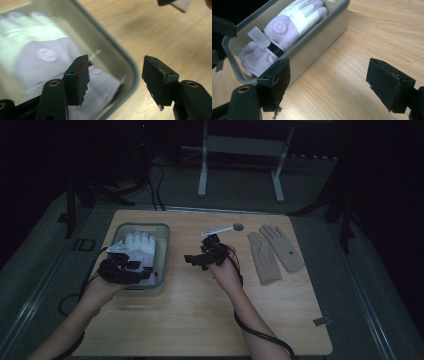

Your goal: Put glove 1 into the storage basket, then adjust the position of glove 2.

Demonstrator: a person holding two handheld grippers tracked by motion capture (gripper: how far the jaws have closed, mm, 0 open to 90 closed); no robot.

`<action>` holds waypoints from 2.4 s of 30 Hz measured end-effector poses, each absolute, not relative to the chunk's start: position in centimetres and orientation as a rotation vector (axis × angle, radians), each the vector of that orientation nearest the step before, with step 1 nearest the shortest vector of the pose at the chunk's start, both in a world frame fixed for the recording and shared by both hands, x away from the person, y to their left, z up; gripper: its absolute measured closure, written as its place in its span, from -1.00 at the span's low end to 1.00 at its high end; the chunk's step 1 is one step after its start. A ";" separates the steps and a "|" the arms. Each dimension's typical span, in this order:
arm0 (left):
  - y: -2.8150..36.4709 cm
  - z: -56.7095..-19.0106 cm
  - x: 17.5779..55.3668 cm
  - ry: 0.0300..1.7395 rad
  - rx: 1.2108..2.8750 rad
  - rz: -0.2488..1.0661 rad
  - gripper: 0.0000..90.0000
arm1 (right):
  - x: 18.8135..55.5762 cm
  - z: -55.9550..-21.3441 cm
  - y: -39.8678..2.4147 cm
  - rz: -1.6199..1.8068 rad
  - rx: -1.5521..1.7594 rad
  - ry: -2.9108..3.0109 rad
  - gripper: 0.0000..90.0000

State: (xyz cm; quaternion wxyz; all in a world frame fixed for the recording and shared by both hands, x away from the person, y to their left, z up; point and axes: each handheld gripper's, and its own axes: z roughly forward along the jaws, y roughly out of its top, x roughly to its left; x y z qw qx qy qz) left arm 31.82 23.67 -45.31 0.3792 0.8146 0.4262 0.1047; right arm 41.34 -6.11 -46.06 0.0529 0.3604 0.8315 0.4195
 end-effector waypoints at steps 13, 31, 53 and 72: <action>17.0 -47.5 31.0 0.846 2.120 0.139 -0.14 | 40.7 -46.6 -11.9 1.270 1.115 2.476 -0.65; 12.6 -53.2 30.3 0.752 2.129 0.090 -0.65 | 40.1 -49.0 -17.8 1.271 1.053 2.413 -0.66; 11.7 -57.5 28.4 0.756 2.018 0.333 -0.67 | 38.2 -51.9 -25.9 1.214 1.144 2.280 -0.69; 12.3 -57.5 28.0 0.798 1.959 0.372 -0.69 | 43.0 -50.2 -27.9 1.093 1.247 2.163 -0.49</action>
